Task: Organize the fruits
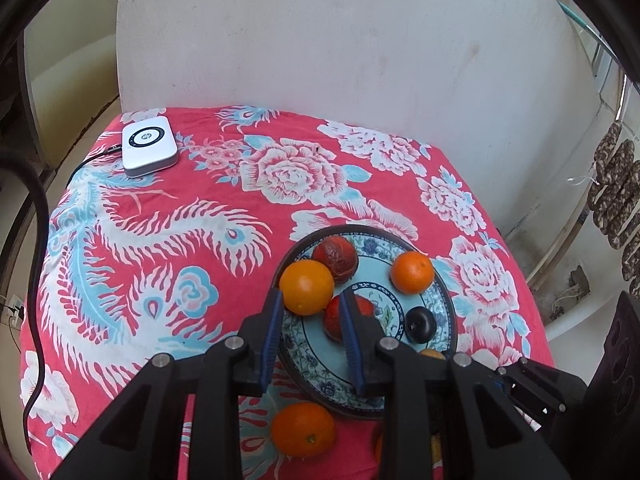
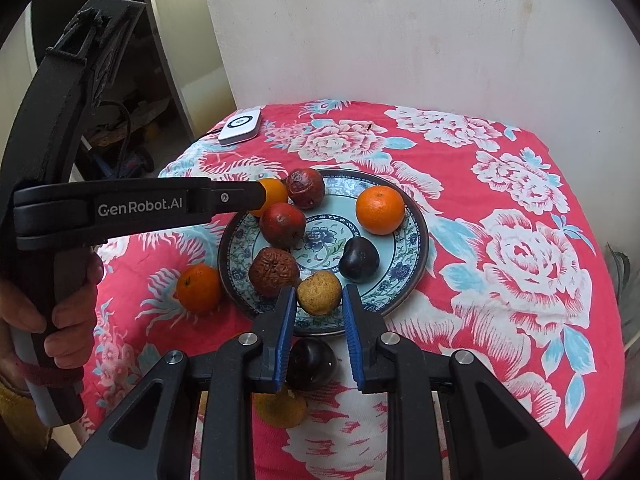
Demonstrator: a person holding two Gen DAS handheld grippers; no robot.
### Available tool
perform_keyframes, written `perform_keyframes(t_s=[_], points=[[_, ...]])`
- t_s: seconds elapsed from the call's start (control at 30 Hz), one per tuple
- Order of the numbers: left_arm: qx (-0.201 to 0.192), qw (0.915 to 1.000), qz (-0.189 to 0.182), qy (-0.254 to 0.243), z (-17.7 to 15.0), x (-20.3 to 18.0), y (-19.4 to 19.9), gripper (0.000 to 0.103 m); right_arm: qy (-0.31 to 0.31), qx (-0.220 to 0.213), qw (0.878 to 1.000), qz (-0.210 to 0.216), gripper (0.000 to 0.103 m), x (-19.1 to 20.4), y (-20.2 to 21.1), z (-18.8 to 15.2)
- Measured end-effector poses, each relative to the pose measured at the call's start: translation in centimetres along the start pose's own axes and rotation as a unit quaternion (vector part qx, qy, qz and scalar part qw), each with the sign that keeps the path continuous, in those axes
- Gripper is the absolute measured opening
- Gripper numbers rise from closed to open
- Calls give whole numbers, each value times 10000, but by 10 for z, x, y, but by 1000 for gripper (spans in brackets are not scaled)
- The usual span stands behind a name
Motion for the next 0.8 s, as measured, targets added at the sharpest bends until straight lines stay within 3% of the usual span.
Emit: perform_keyframes(t_s=[0.23,0.37,0.8], points=[[32,10000,58,11,-2,1,4,34,-10,22,10000,-23,25,0,-1,0],[39,10000,58,-5,-4,0,7,37,-23,-15,10000,-55,33,-1,1,0],[57,9998,192,-63,-15,-5,20,45,-77,-100,9999,-116,38,-3,15,-1]])
Point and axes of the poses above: each gripper's, at about its wrist camera, not at the fingertips, and y roughly against the way its jaws point, x to its left, z to its top, the point moved 1 cm from there along -y, roughly the way its jaws point, and after that the axes turned 13 degrees about -z, right-handed, at the moved point
